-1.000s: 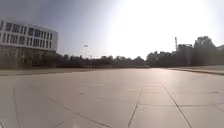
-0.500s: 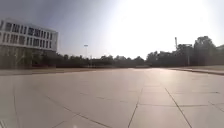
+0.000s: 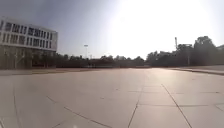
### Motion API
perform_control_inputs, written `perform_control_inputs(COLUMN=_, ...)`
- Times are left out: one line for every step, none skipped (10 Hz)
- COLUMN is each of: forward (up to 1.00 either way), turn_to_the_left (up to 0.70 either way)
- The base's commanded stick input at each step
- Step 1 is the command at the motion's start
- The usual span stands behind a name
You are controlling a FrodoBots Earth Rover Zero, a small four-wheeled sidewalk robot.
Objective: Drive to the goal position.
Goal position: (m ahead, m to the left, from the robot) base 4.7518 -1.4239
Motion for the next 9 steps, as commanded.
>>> perform_control_inputs(forward=0.07, turn_to_the_left=0.0)
perform_control_inputs(forward=0.07, turn_to_the_left=0.0)
perform_control_inputs(forward=0.06, turn_to_the_left=0.01)
perform_control_inputs(forward=0.07, turn_to_the_left=0.01)
perform_control_inputs(forward=0.07, turn_to_the_left=0.01)
perform_control_inputs(forward=0.06, turn_to_the_left=0.0)
perform_control_inputs(forward=0.06, turn_to_the_left=0.0)
perform_control_inputs(forward=0.07, turn_to_the_left=0.0)
perform_control_inputs(forward=0.06, turn_to_the_left=0.01)
